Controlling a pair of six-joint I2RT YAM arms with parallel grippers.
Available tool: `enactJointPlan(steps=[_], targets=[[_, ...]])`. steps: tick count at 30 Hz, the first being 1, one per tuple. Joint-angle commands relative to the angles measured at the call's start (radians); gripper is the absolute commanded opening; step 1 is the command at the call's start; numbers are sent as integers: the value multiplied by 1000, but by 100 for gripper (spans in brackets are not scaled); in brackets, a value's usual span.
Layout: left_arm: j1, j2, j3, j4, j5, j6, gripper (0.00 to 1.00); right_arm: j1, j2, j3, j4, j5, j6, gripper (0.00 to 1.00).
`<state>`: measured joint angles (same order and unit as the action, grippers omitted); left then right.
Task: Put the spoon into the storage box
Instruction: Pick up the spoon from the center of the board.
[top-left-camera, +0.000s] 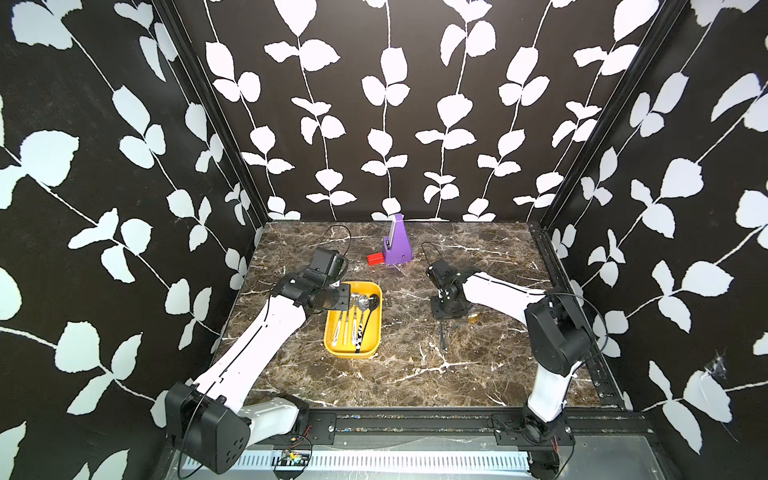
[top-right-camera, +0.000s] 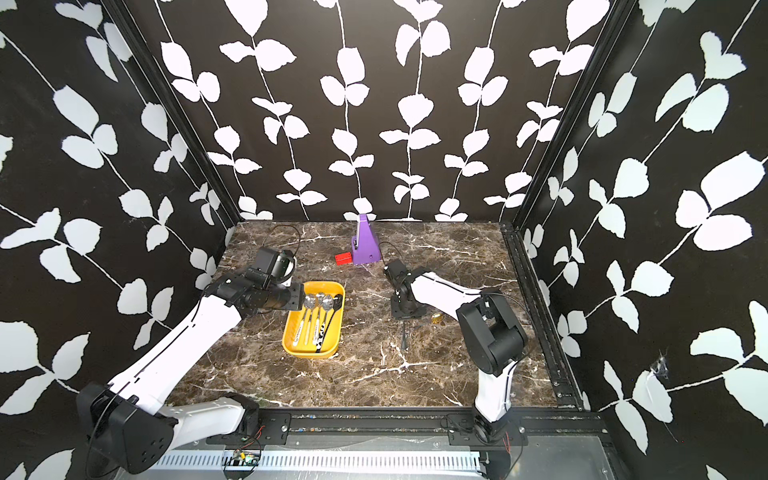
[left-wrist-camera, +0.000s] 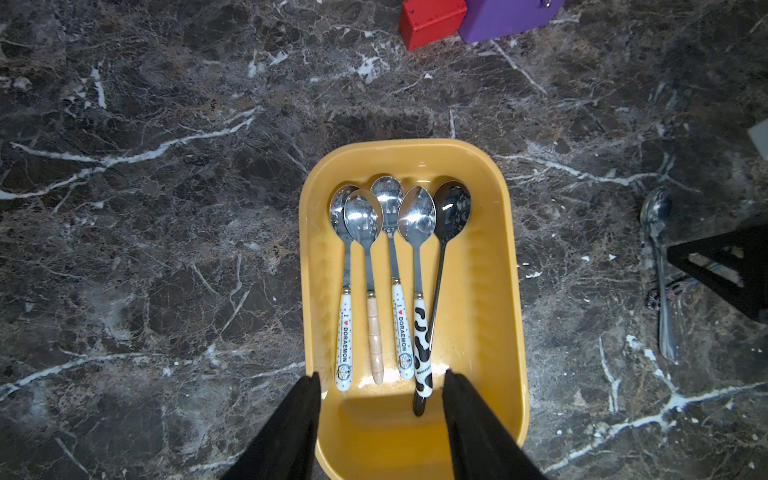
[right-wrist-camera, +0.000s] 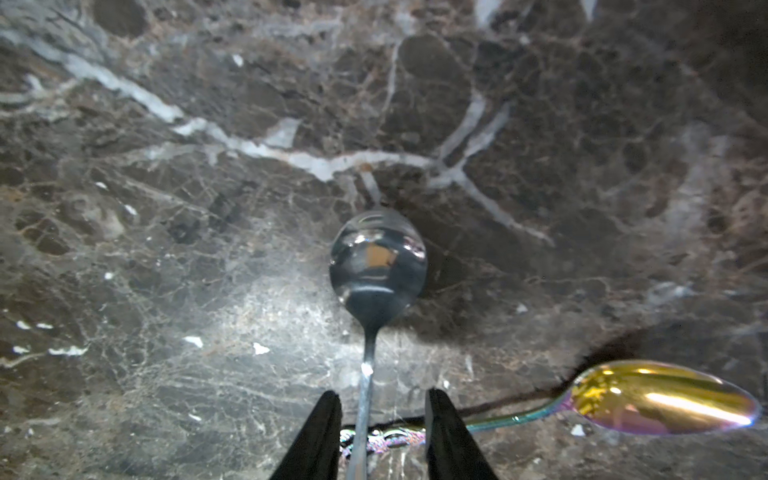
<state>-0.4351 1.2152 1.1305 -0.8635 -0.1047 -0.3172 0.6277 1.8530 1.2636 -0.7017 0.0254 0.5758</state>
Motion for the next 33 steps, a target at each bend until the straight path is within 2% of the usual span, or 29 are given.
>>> enactJointPlan(steps=[1, 10, 19, 25, 33], targets=[[7, -15, 19, -16, -19, 9, 53, 13, 25, 33, -5, 14, 19, 34], [7, -20, 6, 3, -18, 8, 53, 33, 75, 30, -21, 16, 52, 25], [7, -18, 5, 1, -21, 13, 53, 36, 104, 21, -20, 19, 75, 8], [8, -8, 3, 0, -44, 27, 53, 36, 94, 31, -10, 28, 90, 1], [18, 11, -3, 2, -50, 30, 53, 36, 32, 78, -29, 32, 120, 0]])
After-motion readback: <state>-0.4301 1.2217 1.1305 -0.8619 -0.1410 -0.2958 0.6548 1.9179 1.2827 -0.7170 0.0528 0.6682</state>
